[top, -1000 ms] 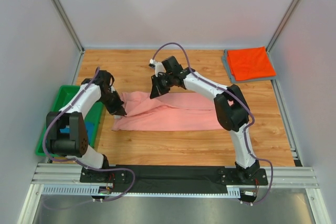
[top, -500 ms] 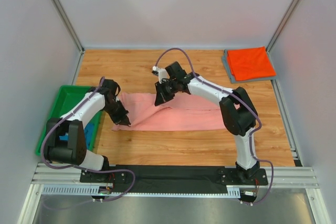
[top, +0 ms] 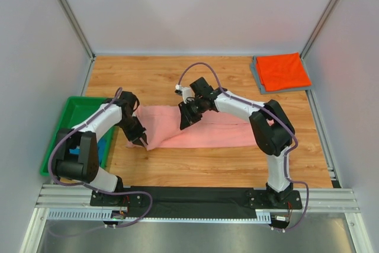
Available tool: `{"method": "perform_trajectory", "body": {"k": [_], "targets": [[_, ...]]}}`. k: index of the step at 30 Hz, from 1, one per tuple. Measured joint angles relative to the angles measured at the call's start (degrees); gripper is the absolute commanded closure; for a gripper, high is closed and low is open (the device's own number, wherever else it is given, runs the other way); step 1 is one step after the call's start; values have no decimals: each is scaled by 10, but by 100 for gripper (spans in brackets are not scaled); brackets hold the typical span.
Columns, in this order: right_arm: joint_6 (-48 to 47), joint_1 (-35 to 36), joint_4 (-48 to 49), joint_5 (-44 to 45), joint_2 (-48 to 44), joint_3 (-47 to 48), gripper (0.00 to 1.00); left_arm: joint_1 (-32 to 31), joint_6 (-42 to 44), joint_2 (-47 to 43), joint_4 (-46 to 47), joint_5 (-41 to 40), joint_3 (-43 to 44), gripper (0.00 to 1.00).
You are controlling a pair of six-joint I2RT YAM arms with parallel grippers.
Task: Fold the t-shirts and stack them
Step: Fold the tshirt
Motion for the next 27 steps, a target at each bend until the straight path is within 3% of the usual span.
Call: {"method": "perform_trajectory", "body": {"k": [11, 17, 24, 27], "targets": [[15, 0, -26, 49, -46, -13, 79, -17, 42, 20, -13, -14, 97, 65], [60, 0, 10, 112, -7, -6, 79, -17, 99, 140, 11, -38, 169, 64], [77, -5, 19, 195, 21, -26, 79, -10, 149, 306, -21, -110, 377, 64], [82, -11, 3, 229, 10, -26, 78, -4, 156, 331, -31, -132, 414, 63]]}}
